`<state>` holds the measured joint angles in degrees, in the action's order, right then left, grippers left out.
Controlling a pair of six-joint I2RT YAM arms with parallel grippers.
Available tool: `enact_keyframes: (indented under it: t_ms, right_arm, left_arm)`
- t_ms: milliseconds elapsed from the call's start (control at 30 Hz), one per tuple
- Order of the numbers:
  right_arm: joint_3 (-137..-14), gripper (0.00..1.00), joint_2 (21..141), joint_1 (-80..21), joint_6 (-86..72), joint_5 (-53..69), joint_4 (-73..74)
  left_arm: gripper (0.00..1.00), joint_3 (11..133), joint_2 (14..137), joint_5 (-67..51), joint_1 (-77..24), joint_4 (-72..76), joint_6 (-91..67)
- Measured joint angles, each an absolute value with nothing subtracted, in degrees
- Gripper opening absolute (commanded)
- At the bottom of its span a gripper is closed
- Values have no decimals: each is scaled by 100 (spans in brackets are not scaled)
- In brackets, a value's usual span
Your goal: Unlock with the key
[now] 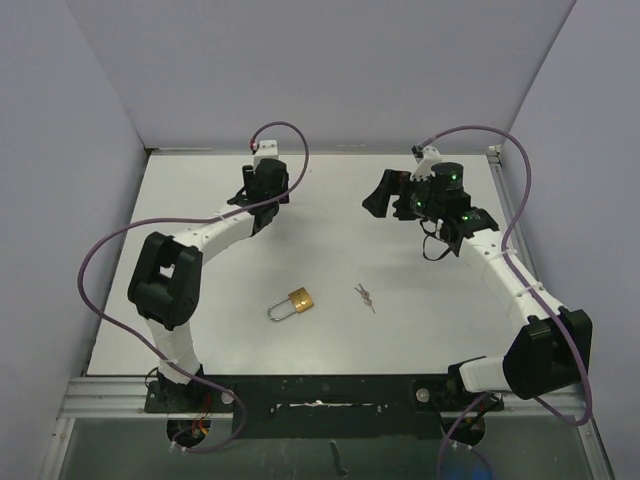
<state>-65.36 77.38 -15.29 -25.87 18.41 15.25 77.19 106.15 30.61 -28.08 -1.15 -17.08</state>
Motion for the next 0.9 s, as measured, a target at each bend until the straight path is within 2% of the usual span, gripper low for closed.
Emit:
enact_keyframes:
  t_ms: [367, 900]
  right_arm:
    - [-6383, 98, 7636, -1455, -2587, 1903, 1621]
    - [-6276, 98, 7446, -1389, -2591, 1905, 1640]
  left_arm:
    - [0, 7795, 11340, 2432, -2224, -8, -2012]
    - [0, 7782, 11795, 1870, -2296, 333, -2458]
